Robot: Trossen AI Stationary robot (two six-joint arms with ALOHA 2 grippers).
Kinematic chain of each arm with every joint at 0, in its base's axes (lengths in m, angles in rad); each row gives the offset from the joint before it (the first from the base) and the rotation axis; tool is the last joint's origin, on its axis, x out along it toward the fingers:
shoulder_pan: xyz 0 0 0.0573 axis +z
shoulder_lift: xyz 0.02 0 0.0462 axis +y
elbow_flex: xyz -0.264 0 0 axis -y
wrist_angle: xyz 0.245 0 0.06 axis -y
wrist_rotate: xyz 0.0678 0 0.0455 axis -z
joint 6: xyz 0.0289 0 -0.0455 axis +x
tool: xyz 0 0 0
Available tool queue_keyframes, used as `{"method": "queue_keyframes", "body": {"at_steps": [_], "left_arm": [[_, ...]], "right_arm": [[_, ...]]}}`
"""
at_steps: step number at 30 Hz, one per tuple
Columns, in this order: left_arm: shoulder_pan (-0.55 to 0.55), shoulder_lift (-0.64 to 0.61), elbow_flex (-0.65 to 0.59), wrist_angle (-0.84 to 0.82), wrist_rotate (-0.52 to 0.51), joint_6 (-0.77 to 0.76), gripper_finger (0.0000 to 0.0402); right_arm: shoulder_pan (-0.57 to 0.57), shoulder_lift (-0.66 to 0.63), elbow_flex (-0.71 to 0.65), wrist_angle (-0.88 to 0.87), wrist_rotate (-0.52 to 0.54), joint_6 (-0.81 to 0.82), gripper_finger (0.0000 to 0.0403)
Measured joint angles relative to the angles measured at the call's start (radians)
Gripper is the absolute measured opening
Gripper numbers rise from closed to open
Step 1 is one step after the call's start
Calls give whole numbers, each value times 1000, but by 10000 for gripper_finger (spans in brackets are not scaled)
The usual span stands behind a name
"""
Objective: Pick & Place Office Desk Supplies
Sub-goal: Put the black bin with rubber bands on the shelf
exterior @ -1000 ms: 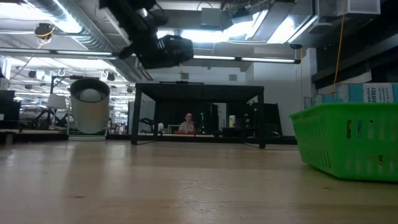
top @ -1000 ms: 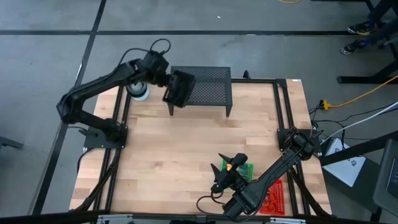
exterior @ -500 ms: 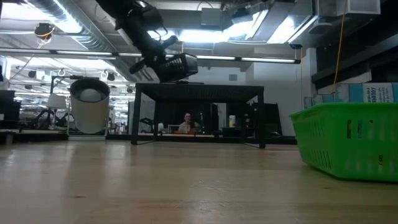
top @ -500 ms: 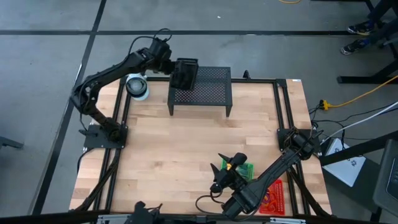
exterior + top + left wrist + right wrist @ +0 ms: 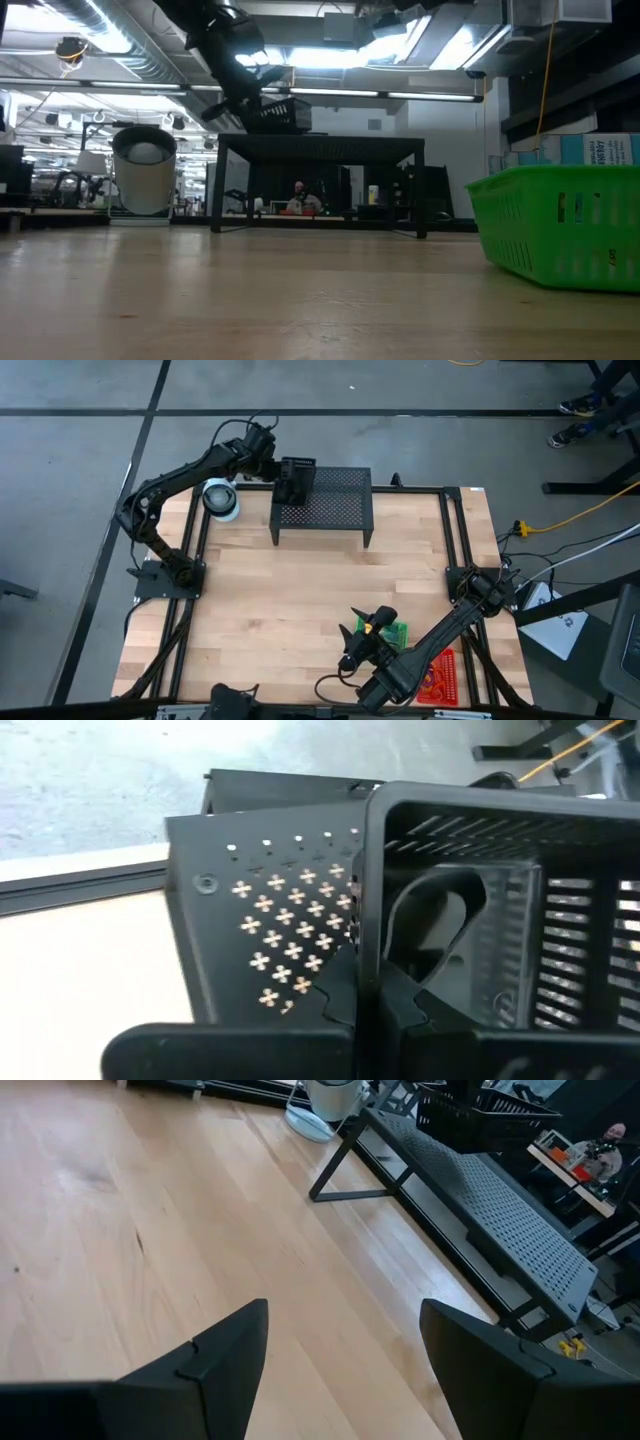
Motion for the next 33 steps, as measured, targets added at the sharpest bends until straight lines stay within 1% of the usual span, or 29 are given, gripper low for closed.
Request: {"method": "queue_keyframes", "body": {"at_steps": [3, 11, 27, 33], "left_arm": [[3, 0, 0, -31, -19, 0, 3], [20, -6, 0, -86, -27, 0, 3], [-2, -5, 0, -104, -19, -15, 4], [-2, -21, -1, -88, -28, 11, 11]], "right_arm": [[0, 0, 0, 1, 0, 0, 263], [0, 0, 0, 0, 0, 0, 263], [-3, 0, 0, 6, -11, 0, 263], [-4, 0, 0, 8, -12, 0, 263]]}}
